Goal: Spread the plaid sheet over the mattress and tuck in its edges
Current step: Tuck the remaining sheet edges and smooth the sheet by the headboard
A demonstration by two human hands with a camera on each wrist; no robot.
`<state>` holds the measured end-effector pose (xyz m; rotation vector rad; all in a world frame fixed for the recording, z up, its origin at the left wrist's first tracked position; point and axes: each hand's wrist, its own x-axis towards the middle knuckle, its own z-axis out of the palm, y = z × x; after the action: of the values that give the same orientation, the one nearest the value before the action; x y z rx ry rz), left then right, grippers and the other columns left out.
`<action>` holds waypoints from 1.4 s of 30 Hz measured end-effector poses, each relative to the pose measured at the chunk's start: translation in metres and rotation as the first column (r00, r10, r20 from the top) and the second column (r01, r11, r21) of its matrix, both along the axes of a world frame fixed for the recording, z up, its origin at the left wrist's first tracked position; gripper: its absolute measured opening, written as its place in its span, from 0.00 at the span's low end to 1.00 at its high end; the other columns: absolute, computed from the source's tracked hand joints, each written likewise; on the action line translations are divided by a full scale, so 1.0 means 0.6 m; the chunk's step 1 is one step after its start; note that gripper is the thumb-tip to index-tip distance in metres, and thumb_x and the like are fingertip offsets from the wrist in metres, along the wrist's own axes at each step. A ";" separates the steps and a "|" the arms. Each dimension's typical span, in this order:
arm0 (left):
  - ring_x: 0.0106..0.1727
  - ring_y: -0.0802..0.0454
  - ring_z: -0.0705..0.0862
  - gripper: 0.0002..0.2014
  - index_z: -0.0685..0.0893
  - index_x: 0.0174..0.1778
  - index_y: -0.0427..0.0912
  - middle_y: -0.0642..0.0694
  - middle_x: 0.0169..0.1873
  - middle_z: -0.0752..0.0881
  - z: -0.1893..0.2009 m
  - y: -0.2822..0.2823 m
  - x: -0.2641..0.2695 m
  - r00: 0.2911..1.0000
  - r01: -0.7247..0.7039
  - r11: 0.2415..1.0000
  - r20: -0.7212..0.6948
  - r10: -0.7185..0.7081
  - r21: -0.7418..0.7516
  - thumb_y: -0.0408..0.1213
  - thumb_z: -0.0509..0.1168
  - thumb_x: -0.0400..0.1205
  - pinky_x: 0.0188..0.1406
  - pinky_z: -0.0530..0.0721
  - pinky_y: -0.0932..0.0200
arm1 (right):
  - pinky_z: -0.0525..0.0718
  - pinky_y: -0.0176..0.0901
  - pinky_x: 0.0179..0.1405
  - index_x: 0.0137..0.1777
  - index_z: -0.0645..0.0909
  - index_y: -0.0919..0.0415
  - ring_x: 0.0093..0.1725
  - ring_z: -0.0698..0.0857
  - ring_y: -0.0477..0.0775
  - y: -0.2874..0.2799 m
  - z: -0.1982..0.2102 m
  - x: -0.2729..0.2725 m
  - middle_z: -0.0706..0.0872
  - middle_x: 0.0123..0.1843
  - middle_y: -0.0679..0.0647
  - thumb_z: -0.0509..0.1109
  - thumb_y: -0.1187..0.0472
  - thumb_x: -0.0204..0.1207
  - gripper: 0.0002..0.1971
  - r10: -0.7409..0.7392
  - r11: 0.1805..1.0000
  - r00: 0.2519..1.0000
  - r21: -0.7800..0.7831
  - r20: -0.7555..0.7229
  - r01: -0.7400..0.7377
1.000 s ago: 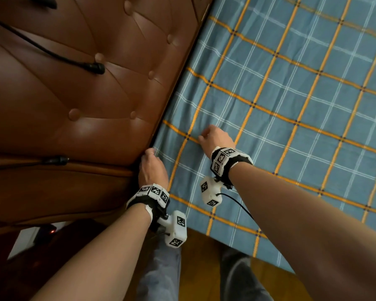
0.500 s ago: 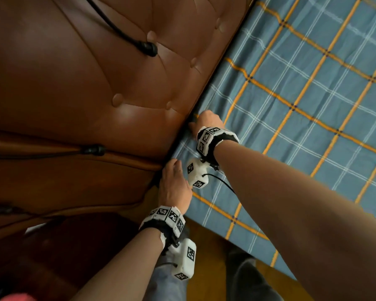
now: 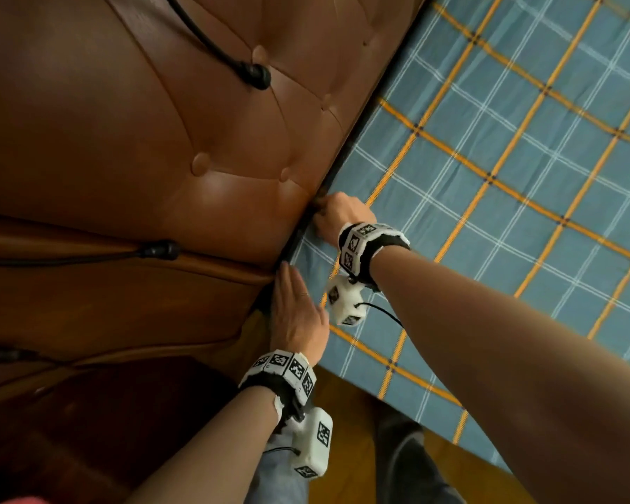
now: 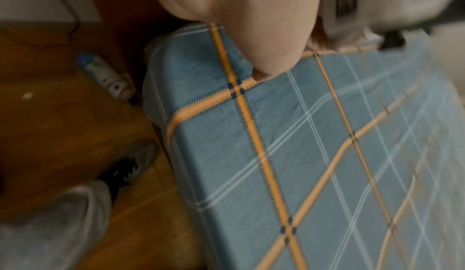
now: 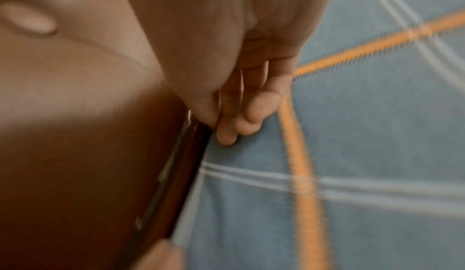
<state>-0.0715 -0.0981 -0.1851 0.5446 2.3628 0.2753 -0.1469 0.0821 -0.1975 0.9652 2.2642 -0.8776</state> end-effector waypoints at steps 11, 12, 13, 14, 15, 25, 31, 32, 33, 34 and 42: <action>0.75 0.37 0.71 0.31 0.58 0.82 0.33 0.32 0.77 0.68 -0.017 -0.016 -0.035 0.907 -0.366 0.928 0.199 0.372 -0.068 0.43 0.58 0.85 0.74 0.69 0.47 | 0.84 0.47 0.49 0.71 0.74 0.38 0.56 0.87 0.60 0.006 0.029 0.025 0.88 0.57 0.50 0.58 0.48 0.78 0.21 0.257 0.966 0.966 0.028 0.026 -0.257; 0.79 0.38 0.66 0.34 0.54 0.83 0.34 0.33 0.80 0.64 -0.005 -0.010 -0.029 0.918 -0.348 0.936 0.181 0.353 -0.058 0.43 0.59 0.85 0.78 0.65 0.47 | 0.85 0.47 0.49 0.72 0.72 0.34 0.55 0.87 0.59 0.009 0.035 0.047 0.89 0.54 0.50 0.59 0.49 0.77 0.23 0.212 0.977 0.977 0.009 -0.024 -0.212; 0.81 0.39 0.62 0.35 0.52 0.84 0.34 0.35 0.82 0.60 0.007 -0.002 -0.022 0.934 -0.327 0.945 0.144 0.328 -0.030 0.42 0.60 0.84 0.81 0.62 0.48 | 0.86 0.46 0.49 0.71 0.73 0.32 0.53 0.88 0.57 0.015 0.041 0.070 0.89 0.50 0.49 0.59 0.50 0.76 0.23 0.154 0.988 0.985 0.003 -0.082 -0.154; 0.82 0.41 0.60 0.36 0.52 0.84 0.35 0.37 0.82 0.59 0.020 0.009 -0.015 0.950 -0.299 0.954 0.091 0.297 0.013 0.41 0.61 0.84 0.82 0.60 0.48 | 0.85 0.46 0.48 0.70 0.74 0.33 0.53 0.88 0.56 0.024 0.049 0.093 0.89 0.47 0.48 0.60 0.50 0.76 0.22 0.092 0.996 0.988 0.011 -0.127 -0.092; 0.82 0.42 0.60 0.36 0.53 0.84 0.36 0.38 0.82 0.59 0.032 0.022 -0.009 0.967 -0.255 0.965 0.023 0.254 0.061 0.41 0.61 0.83 0.82 0.61 0.47 | 0.84 0.46 0.50 0.70 0.76 0.36 0.56 0.87 0.56 0.036 0.057 0.117 0.89 0.48 0.48 0.61 0.50 0.77 0.21 0.035 0.999 0.985 0.023 -0.168 -0.031; 0.86 0.46 0.44 0.36 0.51 0.86 0.49 0.49 0.86 0.45 0.037 0.302 0.114 0.845 0.530 0.841 -0.154 -0.512 0.107 0.49 0.59 0.83 0.84 0.50 0.39 | 0.50 0.59 0.84 0.86 0.48 0.47 0.86 0.46 0.57 0.234 0.042 0.451 0.48 0.88 0.52 0.63 0.44 0.79 0.39 -0.269 0.925 0.960 0.259 -0.072 0.279; 0.83 0.49 0.28 0.48 0.28 0.82 0.58 0.56 0.82 0.27 -0.056 0.295 0.119 0.776 0.580 0.784 -0.143 -0.614 -0.220 0.77 0.43 0.73 0.71 0.39 0.17 | 0.36 0.60 0.84 0.85 0.33 0.49 0.85 0.33 0.54 0.224 -0.034 0.619 0.33 0.87 0.53 0.51 0.34 0.80 0.43 -0.435 0.856 0.900 0.314 0.005 0.411; 0.83 0.49 0.28 0.50 0.28 0.82 0.57 0.55 0.82 0.27 -0.060 0.287 0.117 0.820 0.504 0.828 -0.166 -0.548 -0.245 0.79 0.42 0.72 0.70 0.39 0.17 | 0.34 0.59 0.83 0.85 0.32 0.49 0.85 0.32 0.53 0.220 -0.044 0.642 0.32 0.86 0.51 0.48 0.31 0.80 0.43 -0.447 0.846 0.894 0.327 0.003 0.422; 0.83 0.48 0.28 0.50 0.29 0.82 0.56 0.55 0.82 0.27 -0.058 0.285 0.120 0.869 0.413 0.873 -0.175 -0.463 -0.260 0.79 0.42 0.72 0.69 0.40 0.16 | 0.31 0.58 0.82 0.85 0.30 0.49 0.85 0.30 0.53 0.218 -0.050 0.665 0.30 0.86 0.51 0.45 0.30 0.79 0.43 -0.473 0.833 0.881 0.329 0.002 0.446; 0.84 0.46 0.29 0.50 0.31 0.83 0.54 0.55 0.82 0.29 -0.053 0.286 0.126 0.911 0.323 0.906 -0.168 -0.375 -0.272 0.77 0.42 0.73 0.70 0.42 0.15 | 0.30 0.58 0.81 0.85 0.30 0.49 0.84 0.30 0.53 0.218 -0.052 0.687 0.29 0.86 0.51 0.44 0.29 0.79 0.43 -0.513 0.813 0.858 0.323 0.005 0.485; 0.85 0.46 0.35 0.41 0.40 0.85 0.49 0.49 0.85 0.35 0.058 0.448 0.392 0.892 0.417 0.896 -0.121 -0.436 -0.156 0.68 0.43 0.82 0.78 0.43 0.25 | 0.37 0.61 0.84 0.85 0.31 0.53 0.85 0.33 0.53 0.316 0.049 0.940 0.33 0.87 0.54 0.47 0.32 0.81 0.43 -0.716 0.695 0.688 0.210 0.118 0.687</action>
<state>0.1638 0.1707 -0.1504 1.0337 2.3075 -0.1226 0.4171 0.2717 -0.1682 1.9832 1.7876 -0.8539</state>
